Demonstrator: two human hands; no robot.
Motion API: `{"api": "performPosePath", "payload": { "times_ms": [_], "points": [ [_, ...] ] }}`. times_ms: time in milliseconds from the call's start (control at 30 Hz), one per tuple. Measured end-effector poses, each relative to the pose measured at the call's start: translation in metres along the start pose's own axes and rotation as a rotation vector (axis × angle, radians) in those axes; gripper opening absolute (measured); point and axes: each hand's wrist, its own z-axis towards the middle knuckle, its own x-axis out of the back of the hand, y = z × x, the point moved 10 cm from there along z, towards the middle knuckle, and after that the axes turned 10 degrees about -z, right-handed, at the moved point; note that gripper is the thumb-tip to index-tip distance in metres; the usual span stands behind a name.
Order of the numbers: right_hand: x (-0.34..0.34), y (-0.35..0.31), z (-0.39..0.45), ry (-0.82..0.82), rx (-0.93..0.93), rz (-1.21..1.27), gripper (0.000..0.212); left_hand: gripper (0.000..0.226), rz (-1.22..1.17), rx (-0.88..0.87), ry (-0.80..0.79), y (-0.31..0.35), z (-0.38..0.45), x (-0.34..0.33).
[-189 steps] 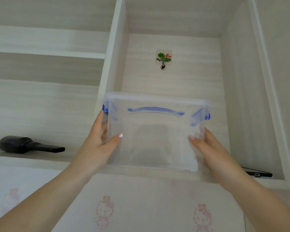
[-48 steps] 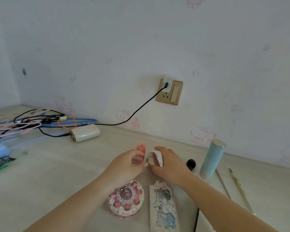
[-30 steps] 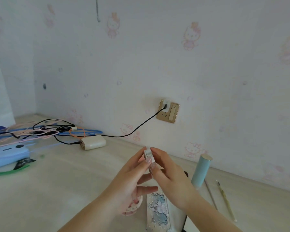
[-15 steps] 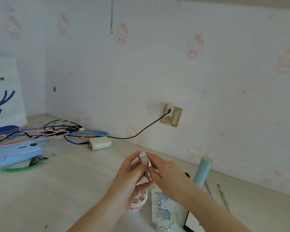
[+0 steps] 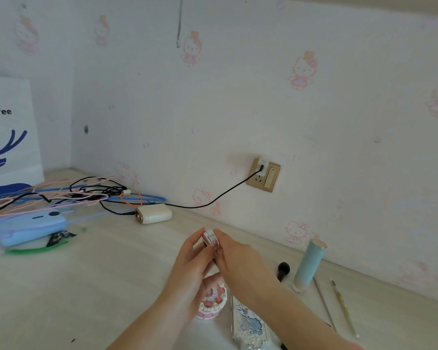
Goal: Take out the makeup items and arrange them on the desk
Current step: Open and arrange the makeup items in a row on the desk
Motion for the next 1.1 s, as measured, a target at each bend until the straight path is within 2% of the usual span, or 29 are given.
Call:
{"api": "performPosePath", "payload": {
  "times_ms": [433,567,667,733,800,833,900,1000,1033,1100],
  "points": [
    [0.002,-0.008,0.013,0.02,0.03,-0.014,0.051,0.037,-0.106,0.051,-0.007,0.001,0.007,0.013],
    [0.018,0.014,0.022,0.079,-0.042,0.187,0.046,0.034,-0.173,0.079,-0.031,0.005,0.009,0.015],
    [0.016,0.029,0.035,0.075,-0.126,0.344,0.045,0.026,-0.138,0.062,0.025,0.017,0.017,0.025],
    [0.01,0.037,0.045,0.057,-0.185,0.401,0.047,0.025,-0.004,0.032,0.107,0.026,0.026,0.043],
    [0.005,0.039,0.056,0.021,-0.201,0.366,0.055,0.025,0.17,-0.004,0.15,0.034,0.034,0.058],
    [0.001,0.039,0.061,0.006,-0.202,0.324,0.06,0.032,0.283,-0.02,0.138,0.038,0.039,0.062],
    [-0.002,0.038,0.069,0.014,-0.2,0.27,0.058,0.06,0.638,-0.057,0.112,0.044,0.048,0.068],
    [-0.014,0.033,0.082,0.036,-0.192,0.253,0.047,0.081,1.265,-0.12,0.052,0.046,0.064,0.075],
    [-0.017,0.03,0.087,0.027,-0.176,0.214,0.046,0.087,1.35,-0.123,0.05,0.045,0.07,0.08],
    [-0.023,0.026,0.099,-0.006,-0.148,0.137,0.05,0.079,1.435,-0.138,0.063,0.046,0.081,0.089]
  ]
}}
